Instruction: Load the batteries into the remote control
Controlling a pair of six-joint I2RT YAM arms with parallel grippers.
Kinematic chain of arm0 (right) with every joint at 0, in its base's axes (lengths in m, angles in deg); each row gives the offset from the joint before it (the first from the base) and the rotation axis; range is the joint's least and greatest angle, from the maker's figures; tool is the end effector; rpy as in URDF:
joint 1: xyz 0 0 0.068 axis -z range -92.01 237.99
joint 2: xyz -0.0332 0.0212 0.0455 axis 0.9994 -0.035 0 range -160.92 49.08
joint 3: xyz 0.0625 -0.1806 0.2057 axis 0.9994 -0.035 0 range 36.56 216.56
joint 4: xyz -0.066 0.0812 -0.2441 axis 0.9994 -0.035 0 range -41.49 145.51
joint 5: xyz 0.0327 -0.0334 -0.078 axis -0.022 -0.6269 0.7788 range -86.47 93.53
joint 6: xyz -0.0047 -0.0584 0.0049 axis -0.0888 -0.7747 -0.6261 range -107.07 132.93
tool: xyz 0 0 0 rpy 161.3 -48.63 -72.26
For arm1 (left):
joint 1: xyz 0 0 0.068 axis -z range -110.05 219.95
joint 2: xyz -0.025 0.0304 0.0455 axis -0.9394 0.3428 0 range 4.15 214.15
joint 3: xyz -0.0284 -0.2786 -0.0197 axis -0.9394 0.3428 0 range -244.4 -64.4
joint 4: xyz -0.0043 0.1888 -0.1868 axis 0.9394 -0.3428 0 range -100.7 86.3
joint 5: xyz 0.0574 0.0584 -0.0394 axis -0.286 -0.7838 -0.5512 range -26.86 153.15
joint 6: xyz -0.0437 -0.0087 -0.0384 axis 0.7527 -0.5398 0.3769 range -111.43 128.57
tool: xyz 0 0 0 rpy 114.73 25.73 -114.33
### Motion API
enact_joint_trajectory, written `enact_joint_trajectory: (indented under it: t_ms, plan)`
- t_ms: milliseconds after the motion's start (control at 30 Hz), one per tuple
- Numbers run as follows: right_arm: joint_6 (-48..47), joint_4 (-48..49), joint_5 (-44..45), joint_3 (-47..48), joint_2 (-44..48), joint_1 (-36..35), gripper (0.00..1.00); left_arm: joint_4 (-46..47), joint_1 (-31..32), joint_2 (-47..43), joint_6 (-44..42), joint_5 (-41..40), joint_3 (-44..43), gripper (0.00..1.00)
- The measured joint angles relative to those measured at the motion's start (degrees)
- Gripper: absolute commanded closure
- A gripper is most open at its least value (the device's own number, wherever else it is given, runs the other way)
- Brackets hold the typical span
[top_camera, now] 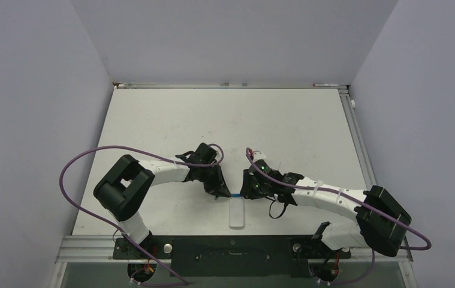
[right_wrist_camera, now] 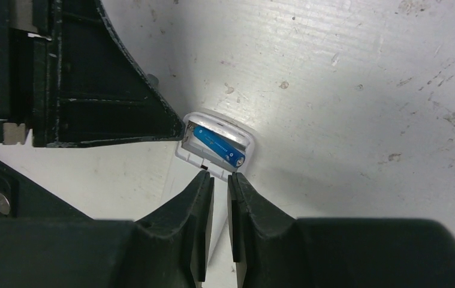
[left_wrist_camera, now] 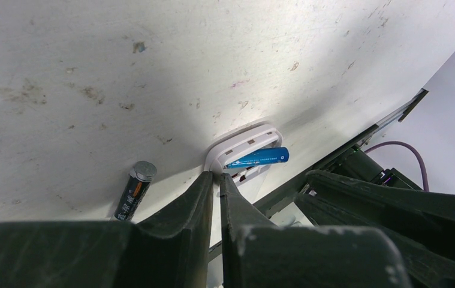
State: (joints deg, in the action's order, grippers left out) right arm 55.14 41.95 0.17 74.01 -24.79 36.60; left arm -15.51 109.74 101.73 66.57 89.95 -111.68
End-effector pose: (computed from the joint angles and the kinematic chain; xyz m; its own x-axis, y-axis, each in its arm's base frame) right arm 0.1575 0.2014 0.1860 -0.8939 -0.0446 -0.4460 -0.2742 0.8416 0.4653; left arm 0.2288 -0.2157 0.1307 -0.9818 -0.1674 0.0902 -0.1874 0.7716 -0.6079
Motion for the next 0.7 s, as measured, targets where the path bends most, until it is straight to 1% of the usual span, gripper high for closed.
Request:
enact_joint_trajectory:
  t_ms: [133,700]
  plan:
    - [0.8,0.2,0.0,0.0,-1.6,0.0,0.84,0.0,0.0,0.0,0.0,0.0,0.0,0.95]
    - [2.2,-0.2,1.5,0.6,-3.0,0.0,0.88,0.8,0.0,-0.2,0.3,0.0,0.7,0.95]
